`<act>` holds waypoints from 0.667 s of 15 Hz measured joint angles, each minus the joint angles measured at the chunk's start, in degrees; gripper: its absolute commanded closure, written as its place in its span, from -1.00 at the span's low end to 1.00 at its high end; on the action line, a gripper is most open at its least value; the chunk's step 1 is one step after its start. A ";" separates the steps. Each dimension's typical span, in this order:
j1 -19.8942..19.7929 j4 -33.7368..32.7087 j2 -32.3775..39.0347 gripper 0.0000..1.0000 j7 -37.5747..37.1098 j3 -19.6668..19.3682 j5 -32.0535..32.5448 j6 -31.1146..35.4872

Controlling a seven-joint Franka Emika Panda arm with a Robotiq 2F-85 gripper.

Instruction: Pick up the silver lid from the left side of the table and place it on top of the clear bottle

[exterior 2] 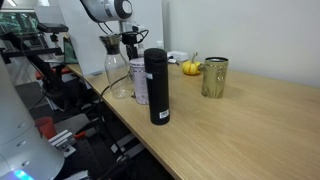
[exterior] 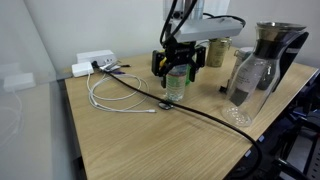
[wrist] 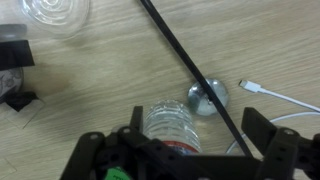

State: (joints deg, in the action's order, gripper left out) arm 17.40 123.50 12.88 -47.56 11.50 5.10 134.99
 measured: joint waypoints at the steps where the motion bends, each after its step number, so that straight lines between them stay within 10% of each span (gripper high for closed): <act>1: 0.02 0.00 0.00 -1.00 -0.32 -0.06 0.67 0.00; 8: 0.08 0.08 0.01 -1.00 -1.78 -0.44 4.41 -0.05; 10: 0.08 0.08 0.01 -0.47 -2.17 -0.68 5.38 0.03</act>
State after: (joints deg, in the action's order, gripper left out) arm 17.48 123.58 12.88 -49.73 10.83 10.48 135.02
